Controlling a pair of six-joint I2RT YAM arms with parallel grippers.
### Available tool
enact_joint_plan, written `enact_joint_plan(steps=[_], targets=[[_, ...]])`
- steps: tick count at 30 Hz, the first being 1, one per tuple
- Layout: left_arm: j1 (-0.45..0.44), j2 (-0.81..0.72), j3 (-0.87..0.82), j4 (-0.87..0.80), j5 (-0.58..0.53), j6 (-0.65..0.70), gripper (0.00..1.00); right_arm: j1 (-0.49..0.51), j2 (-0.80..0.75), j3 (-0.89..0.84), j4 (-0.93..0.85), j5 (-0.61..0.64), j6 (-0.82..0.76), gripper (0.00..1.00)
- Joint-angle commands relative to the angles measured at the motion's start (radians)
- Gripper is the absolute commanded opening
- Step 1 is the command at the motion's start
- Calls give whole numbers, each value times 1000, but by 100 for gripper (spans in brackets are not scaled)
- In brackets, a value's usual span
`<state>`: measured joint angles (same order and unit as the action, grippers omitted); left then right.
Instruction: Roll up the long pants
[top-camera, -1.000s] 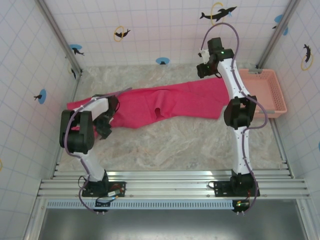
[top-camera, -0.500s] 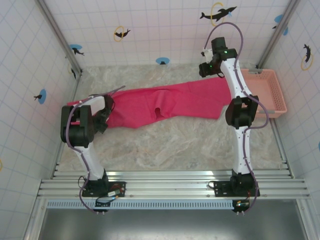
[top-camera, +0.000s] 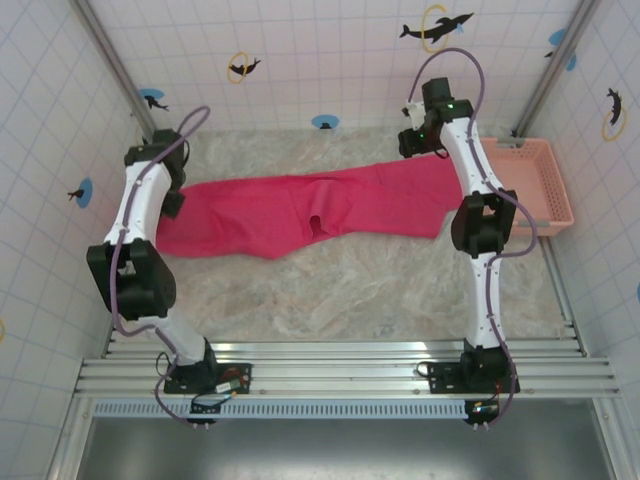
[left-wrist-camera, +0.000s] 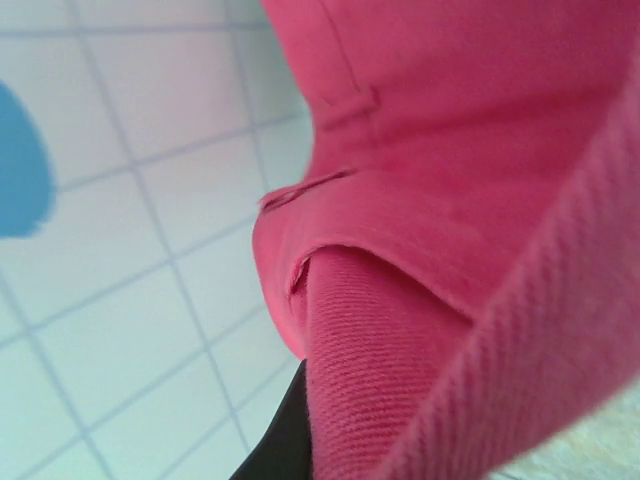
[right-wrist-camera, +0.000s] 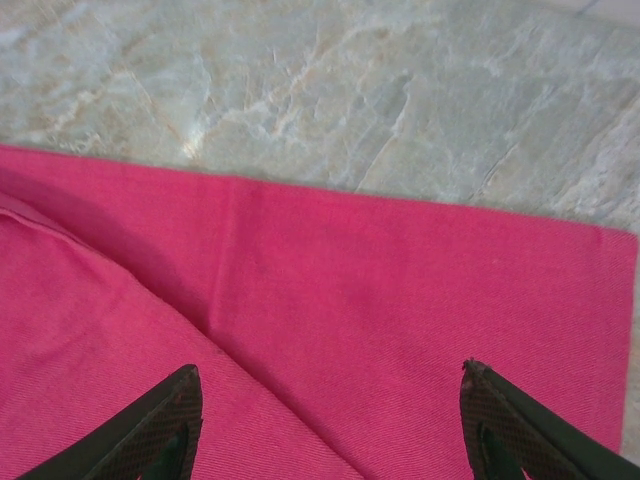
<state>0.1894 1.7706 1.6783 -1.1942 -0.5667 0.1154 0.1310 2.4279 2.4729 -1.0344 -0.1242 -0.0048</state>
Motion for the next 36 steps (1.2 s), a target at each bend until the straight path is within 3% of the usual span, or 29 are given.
enact_joint_plan(steps=[1,10,15,17,21,22,25,29,36], targets=[[11,162,159,-39,6,42,0,-24,-50,-69,-3,3,-1,70],[66,620,528,-101,113,-24,0,-58,-125,-199,-30,136,-28,71],[107,720,601,-59,142,-20,0,-76,-147,-190,-113,182,-22,72],[117,738,616,-51,146,-21,12,-76,-138,-199,-163,181,-17,71],[133,761,626,-41,152,-26,52,-80,-158,-329,-168,183,-29,70],[135,764,627,-39,150,-31,68,-87,-166,-365,-157,171,-26,70],[136,759,635,-45,155,-44,97,-126,-182,-433,-125,75,12,68],[123,711,614,-51,160,-53,97,-164,-176,-477,-115,-31,55,66],[76,598,450,18,119,1,97,-184,-195,-585,-61,-80,94,65]])
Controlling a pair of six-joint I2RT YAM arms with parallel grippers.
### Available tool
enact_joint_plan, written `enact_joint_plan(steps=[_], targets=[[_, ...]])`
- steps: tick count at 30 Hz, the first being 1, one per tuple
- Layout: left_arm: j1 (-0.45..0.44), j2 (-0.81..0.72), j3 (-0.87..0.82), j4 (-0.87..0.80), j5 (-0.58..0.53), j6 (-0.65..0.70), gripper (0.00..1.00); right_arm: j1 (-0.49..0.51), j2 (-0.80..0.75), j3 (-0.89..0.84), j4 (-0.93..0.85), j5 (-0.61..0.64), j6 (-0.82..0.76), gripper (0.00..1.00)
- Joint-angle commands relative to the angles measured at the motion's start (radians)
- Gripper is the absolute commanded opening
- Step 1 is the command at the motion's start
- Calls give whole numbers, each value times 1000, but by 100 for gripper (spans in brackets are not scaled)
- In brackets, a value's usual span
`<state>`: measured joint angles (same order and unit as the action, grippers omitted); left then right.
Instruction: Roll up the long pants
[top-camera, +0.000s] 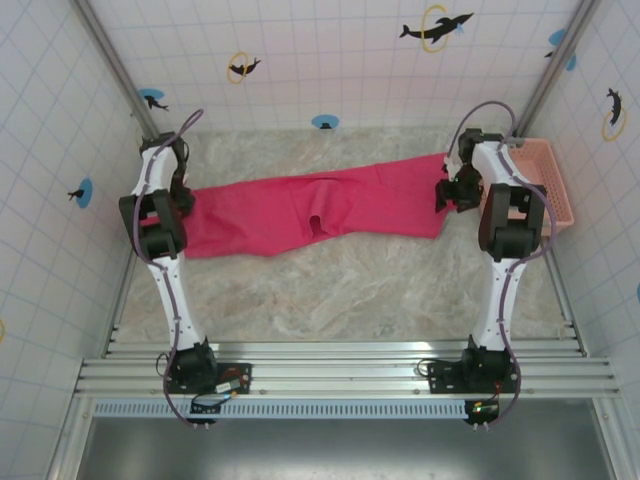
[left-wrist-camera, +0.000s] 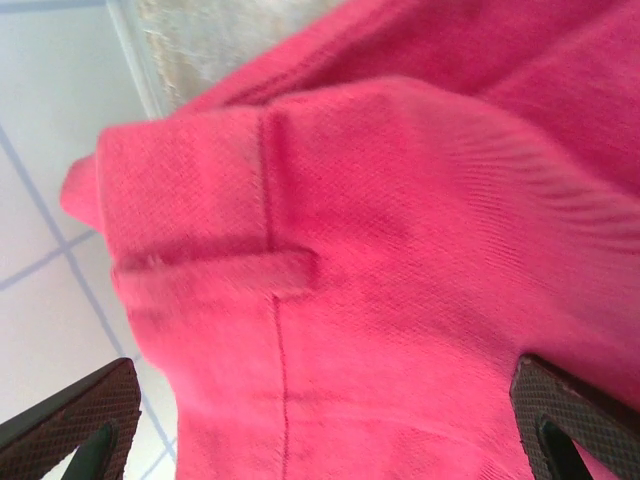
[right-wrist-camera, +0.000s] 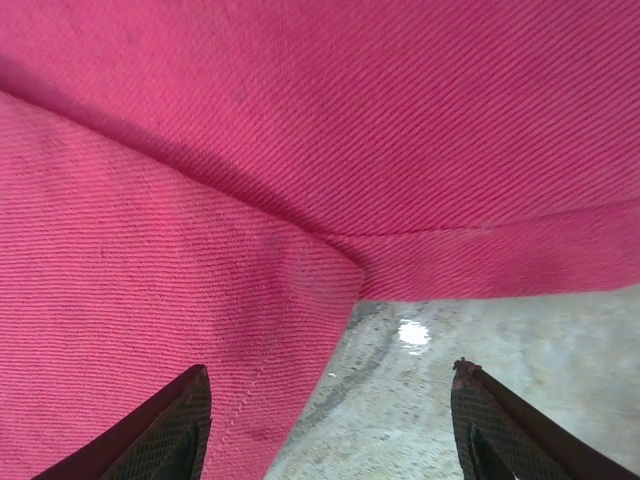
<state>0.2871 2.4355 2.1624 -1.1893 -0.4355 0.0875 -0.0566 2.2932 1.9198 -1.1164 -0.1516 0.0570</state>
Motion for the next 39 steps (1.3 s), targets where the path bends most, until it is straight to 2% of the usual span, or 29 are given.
enact_joint_plan(steps=[1,8,16,21,27,31,35,39], targets=[[-23,-69,-39,9,-10,26,97,1,-62,-48,32,-60,36,64],[-56,-69,-63,-3,1,29,97,-1,-61,-109,82,-109,72,57],[-74,-69,-102,-10,13,25,97,-3,-84,-90,117,-135,100,14],[-78,-114,-125,-23,6,34,97,-2,-131,-26,128,-99,122,0],[-79,-129,-142,-34,1,34,97,-4,-158,120,115,-53,136,0],[-81,-137,-155,-39,-12,40,97,-5,-119,271,79,-29,139,0],[-80,-148,-184,-41,-31,46,97,-9,-6,483,39,21,138,0],[-81,-163,-207,-57,-43,38,97,-19,175,687,37,44,177,0]])
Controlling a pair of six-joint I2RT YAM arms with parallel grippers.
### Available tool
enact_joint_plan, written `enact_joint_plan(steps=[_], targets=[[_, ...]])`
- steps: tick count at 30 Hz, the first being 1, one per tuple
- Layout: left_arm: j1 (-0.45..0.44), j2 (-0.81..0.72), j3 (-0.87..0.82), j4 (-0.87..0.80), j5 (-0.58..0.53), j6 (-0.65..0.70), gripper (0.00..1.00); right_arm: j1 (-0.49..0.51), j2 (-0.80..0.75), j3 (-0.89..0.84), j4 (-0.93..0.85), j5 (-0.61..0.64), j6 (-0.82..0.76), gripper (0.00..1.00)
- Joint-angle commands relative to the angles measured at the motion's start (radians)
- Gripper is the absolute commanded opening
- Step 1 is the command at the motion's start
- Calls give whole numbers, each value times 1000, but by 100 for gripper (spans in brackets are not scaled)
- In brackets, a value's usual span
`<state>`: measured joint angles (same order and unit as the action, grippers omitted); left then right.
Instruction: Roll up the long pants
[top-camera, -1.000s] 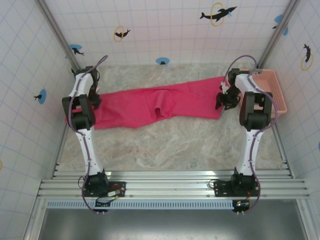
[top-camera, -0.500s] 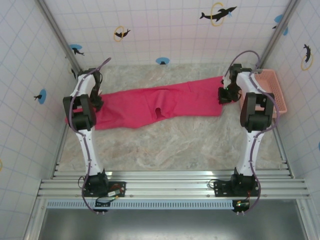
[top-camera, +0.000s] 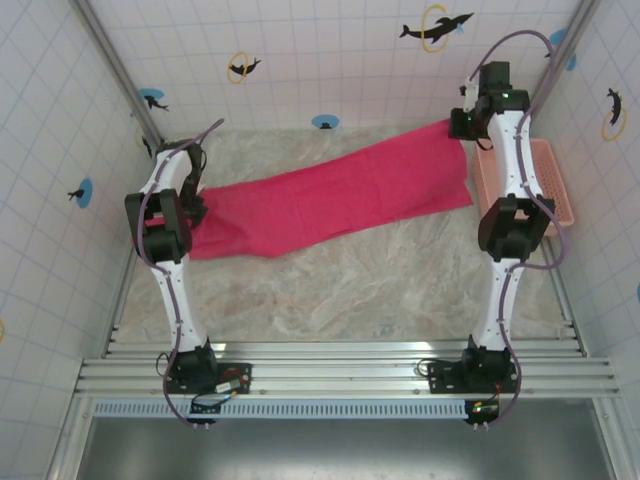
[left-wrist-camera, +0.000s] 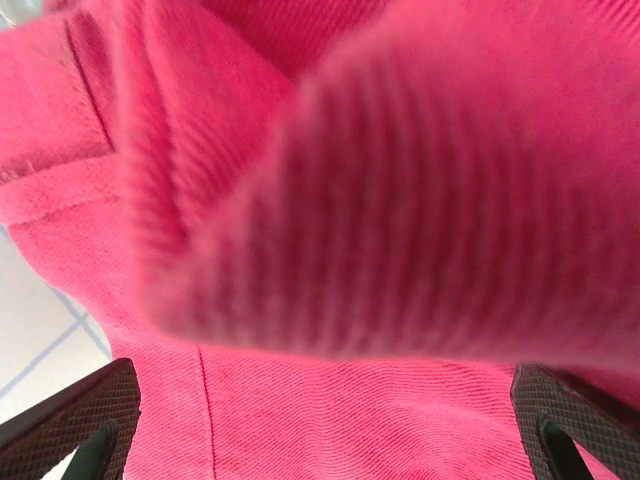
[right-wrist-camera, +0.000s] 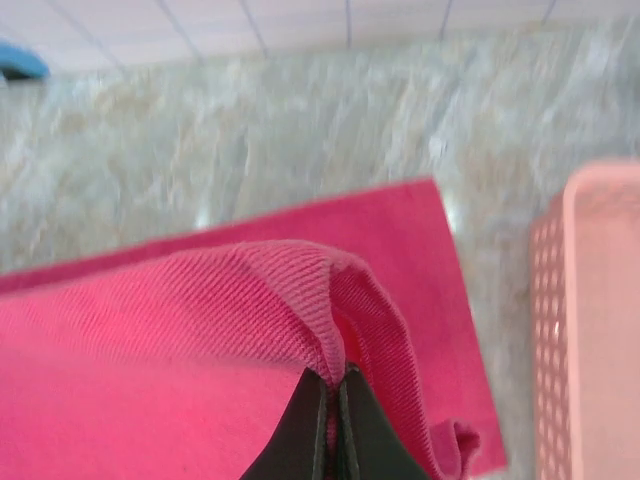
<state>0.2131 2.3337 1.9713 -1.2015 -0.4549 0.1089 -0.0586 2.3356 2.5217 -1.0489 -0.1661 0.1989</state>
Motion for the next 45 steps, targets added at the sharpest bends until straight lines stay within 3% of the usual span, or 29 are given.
enact_joint_plan(steps=[1,8,14,18,26,31,45], targets=[[-8,-64,-19,-49,-27,14,97,-17,170,114,-18,70,46,0],[-10,-81,-14,-86,-37,-9,97,-19,351,185,126,88,177,5],[-10,-98,-4,-113,-54,-27,97,-23,388,210,184,116,220,49],[-11,-102,1,-127,-45,-46,97,-45,337,205,124,126,172,58],[-29,-103,9,-124,-35,-60,97,-88,211,36,-1,52,99,61],[-36,-96,11,-120,-32,-60,97,-117,140,-146,81,-11,136,61],[-51,-70,37,-142,-31,-58,98,-108,230,-162,84,-99,167,56]])
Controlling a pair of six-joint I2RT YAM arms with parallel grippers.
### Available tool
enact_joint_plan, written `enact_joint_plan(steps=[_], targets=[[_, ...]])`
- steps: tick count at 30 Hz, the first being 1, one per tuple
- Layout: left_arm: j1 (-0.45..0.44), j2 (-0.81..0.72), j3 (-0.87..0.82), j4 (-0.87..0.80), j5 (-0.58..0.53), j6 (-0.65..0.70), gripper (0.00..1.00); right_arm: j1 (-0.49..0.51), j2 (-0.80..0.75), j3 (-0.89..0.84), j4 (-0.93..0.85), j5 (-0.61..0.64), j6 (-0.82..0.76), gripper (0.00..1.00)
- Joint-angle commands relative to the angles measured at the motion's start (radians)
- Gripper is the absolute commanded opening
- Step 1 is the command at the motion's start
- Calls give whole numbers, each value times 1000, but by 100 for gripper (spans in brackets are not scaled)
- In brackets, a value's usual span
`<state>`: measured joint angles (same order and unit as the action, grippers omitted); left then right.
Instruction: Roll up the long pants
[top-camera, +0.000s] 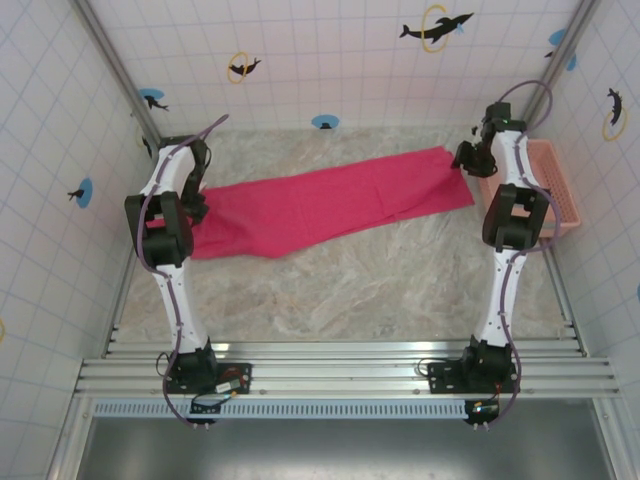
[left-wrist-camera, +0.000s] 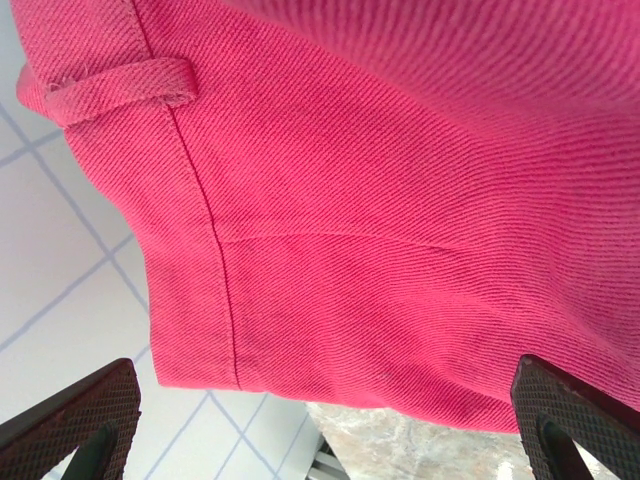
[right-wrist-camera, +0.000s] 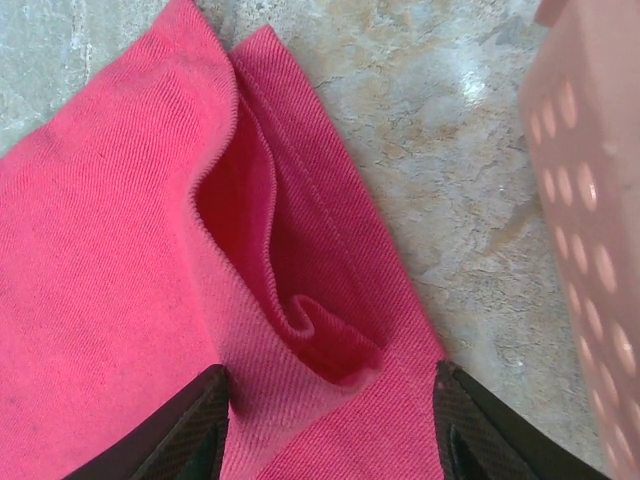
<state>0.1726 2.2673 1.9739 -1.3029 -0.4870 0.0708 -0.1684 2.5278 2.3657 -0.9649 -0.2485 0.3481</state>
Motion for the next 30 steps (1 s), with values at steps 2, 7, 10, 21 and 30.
enact_joint_plan(steps=[2,7,10,21,30], targets=[[-14,0,41,-45,-1,-18,98,4,52,-2,7,-39,25,55],[-15,4,55,-53,-8,-17,97,10,106,40,21,-97,63,46],[-15,5,56,-56,-9,-14,97,14,135,84,16,-120,77,26],[-17,3,52,-45,-3,0,98,26,-56,59,-100,-24,26,0],[-15,6,48,-30,21,19,98,36,-171,-19,-249,58,48,0]])
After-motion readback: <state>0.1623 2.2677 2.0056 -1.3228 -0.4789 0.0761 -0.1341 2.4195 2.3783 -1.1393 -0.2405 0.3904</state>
